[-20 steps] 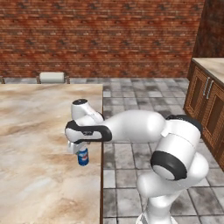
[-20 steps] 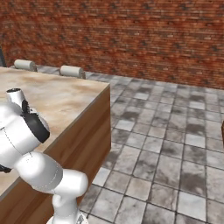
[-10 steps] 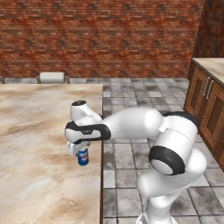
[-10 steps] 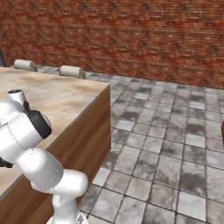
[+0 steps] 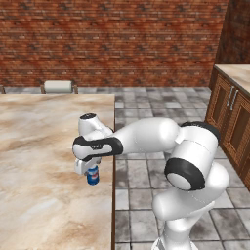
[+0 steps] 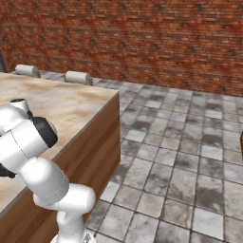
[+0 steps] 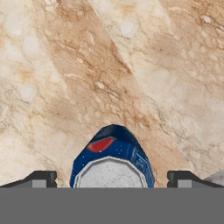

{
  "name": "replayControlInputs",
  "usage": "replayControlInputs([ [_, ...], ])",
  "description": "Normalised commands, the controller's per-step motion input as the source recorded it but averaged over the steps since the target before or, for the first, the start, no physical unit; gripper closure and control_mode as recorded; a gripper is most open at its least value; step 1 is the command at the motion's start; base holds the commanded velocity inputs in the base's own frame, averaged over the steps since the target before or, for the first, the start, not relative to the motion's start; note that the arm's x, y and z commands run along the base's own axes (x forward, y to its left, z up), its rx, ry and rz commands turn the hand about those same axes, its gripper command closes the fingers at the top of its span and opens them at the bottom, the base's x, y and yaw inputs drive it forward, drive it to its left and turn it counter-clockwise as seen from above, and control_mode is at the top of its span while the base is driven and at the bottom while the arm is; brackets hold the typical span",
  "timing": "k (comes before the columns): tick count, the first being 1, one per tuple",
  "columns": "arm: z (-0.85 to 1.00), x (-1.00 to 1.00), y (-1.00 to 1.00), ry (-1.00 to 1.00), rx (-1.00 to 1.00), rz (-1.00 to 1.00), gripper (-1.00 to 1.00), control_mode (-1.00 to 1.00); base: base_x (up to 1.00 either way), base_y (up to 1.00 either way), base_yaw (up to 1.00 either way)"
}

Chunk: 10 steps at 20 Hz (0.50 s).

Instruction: Four empty soda cans are scattered around the kitchen. Gather all the cans and cluster them next to the stove for recycling.

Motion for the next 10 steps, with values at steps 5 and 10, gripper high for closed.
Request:
replayControlInputs([
  [5,-0.08,0.02,0.01,0.00,0.00,0.00,-1.00,-1.00,0.00,0.00,0.00],
  [10,-0.09,0.02,0.01,0.00,0.00,0.00,-1.00,-1.00,0.00,0.00,0.00],
])
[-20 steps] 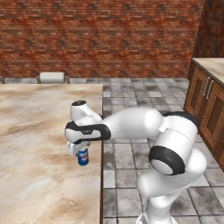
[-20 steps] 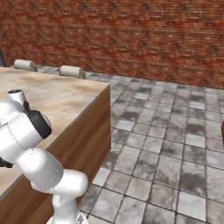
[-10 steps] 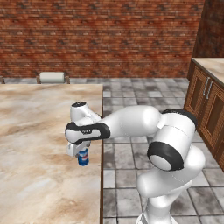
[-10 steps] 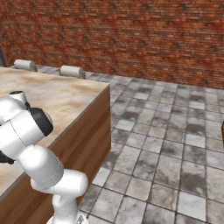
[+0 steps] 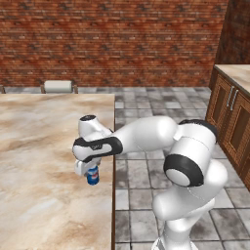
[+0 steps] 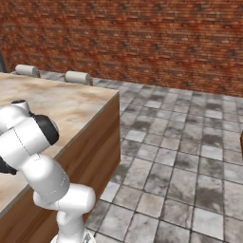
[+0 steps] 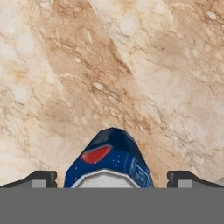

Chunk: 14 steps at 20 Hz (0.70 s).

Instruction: Four empty soda cans are scattered around the kitchen. Gather all the cans and cluster them next to the stove for recycling.

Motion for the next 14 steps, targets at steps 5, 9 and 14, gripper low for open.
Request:
replayControlInputs([
  [5,-0.13,0.01,0.01,0.00,0.00,0.00,1.00,-1.00,0.00,0.00,0.00],
  [9,-0.10,0.00,0.00,0.00,-0.01,0.00,1.00,-1.00,0.00,0.00,0.00],
  [14,-0.02,0.00,0.00,0.00,0.00,0.00,1.00,-1.00,0.00,0.00,0.00],
])
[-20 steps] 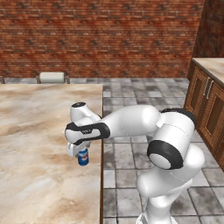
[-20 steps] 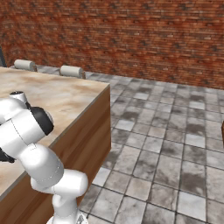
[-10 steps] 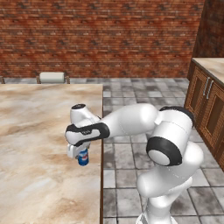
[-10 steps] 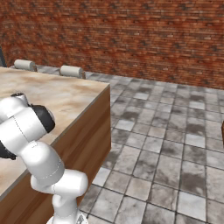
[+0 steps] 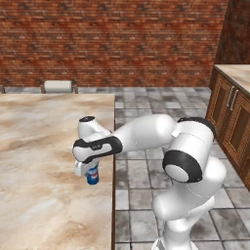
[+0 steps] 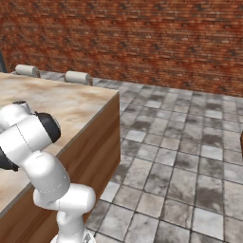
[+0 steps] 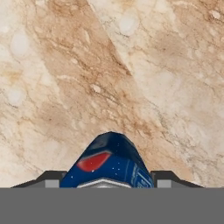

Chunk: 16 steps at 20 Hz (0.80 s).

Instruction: Four empty soda cans are scattered around the kitchen. Gather all the cans and cluster them next to the stove for recycling.

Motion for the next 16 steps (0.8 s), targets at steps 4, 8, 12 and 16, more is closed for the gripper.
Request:
replayControlInputs([
  [4,0.04,-0.03,-0.10,0.00,0.00,-0.02,1.00,-1.00,0.00,0.00,0.00],
  [8,0.22,0.00,-0.25,-0.07,0.00,-0.08,1.00,-1.00,0.00,0.00,0.00],
  [12,0.37,0.00,-0.24,-0.08,-0.03,-0.10,1.00,-1.00,0.00,0.00,0.00],
  [16,0.39,-0.01,-0.29,-0.01,-0.02,-0.13,1.00,-1.00,0.00,0.00,0.00],
])
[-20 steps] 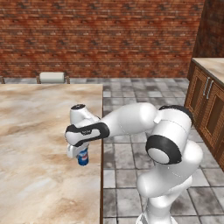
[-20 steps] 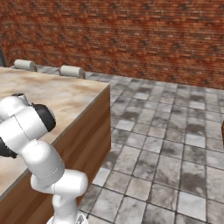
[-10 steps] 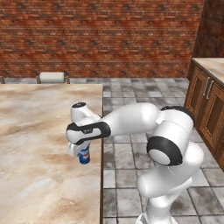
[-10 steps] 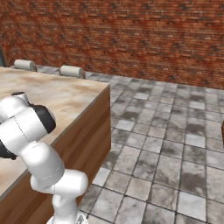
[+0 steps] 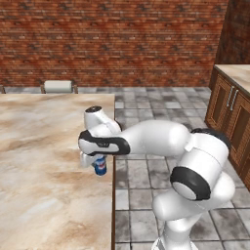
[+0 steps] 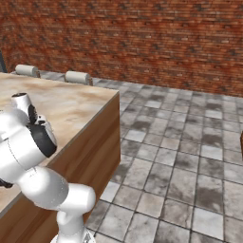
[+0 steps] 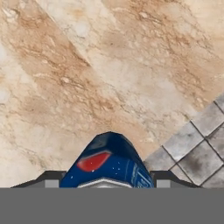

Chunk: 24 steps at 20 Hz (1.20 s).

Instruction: Four empty soda cans are scattered around the kitchen. Gather all the cans and cluster them next to the stove for recycling.

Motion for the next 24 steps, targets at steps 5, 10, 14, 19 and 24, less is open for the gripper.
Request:
replayControlInputs([
  [5,0.38,-0.01,-0.41,0.00,-0.01,-0.18,1.00,-1.00,0.00,0.00,0.00],
  [10,0.25,0.00,-0.36,0.00,-0.01,-0.20,1.00,-1.00,0.00,0.00,0.00],
  [14,0.19,0.00,-0.38,0.00,-0.02,-0.20,1.00,-1.00,0.00,0.00,0.00],
  [19,0.19,-0.01,-0.42,0.00,-0.01,-0.20,1.00,-1.00,0.00,0.00,0.00],
  [24,0.22,-0.01,-0.45,0.00,0.00,-0.20,1.00,-1.00,0.00,0.00,0.00],
])
